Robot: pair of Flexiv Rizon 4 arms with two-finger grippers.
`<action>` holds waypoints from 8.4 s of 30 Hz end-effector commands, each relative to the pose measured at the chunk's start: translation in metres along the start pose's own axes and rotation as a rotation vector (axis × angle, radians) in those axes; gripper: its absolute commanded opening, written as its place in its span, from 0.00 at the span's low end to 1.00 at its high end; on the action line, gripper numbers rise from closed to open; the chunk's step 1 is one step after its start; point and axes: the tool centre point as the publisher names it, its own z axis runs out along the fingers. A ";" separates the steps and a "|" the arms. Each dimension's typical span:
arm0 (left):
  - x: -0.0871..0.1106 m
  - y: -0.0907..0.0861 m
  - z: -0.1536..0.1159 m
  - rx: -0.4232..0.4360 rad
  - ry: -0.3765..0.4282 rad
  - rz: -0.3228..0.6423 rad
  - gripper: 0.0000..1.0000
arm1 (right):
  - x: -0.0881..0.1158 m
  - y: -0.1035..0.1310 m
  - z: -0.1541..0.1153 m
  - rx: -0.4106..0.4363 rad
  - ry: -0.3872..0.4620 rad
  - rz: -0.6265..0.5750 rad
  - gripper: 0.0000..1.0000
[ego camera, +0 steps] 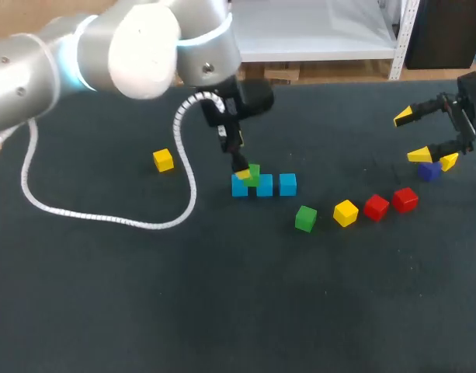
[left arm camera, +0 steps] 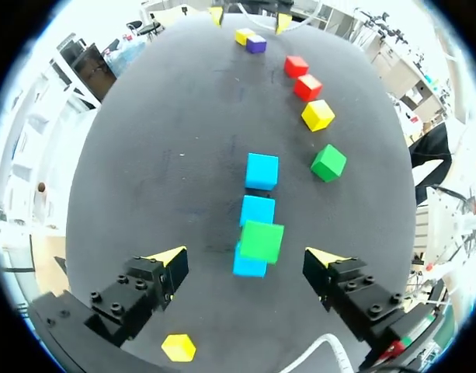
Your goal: Place the blue cubes, place green cubes on the blue cubes, place the yellow cubes on the green cubes, then place the red cubes on the yellow cubes, and place purple cube on the red cubes.
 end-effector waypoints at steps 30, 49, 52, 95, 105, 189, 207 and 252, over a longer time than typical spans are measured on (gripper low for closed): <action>0.164 -0.018 -0.097 0.160 -0.379 0.077 1.00 | 0.000 0.001 0.000 0.002 0.001 -0.001 1.00; 0.168 -0.018 -0.096 0.176 -0.365 0.111 1.00 | -0.008 0.001 -0.003 -0.076 0.050 -0.105 1.00; 0.168 -0.018 -0.096 0.176 -0.365 0.111 1.00 | -0.025 0.007 0.005 -0.191 0.145 -0.209 1.00; 0.168 -0.018 -0.096 0.176 -0.365 0.111 1.00 | -0.053 0.119 0.160 -0.762 0.292 -0.761 1.00; 0.168 -0.018 -0.096 0.176 -0.365 0.111 1.00 | -0.044 0.115 0.168 -0.706 0.316 -0.741 1.00; 0.168 -0.018 -0.096 0.176 -0.365 0.111 1.00 | -0.061 0.071 0.150 -0.126 0.284 -0.086 0.00; 0.168 -0.018 -0.096 0.176 -0.365 0.111 1.00 | -0.061 0.071 0.150 -0.126 0.284 -0.086 0.00; 0.168 -0.018 -0.096 0.176 -0.365 0.111 1.00 | -0.084 0.048 0.208 0.093 0.530 0.010 0.00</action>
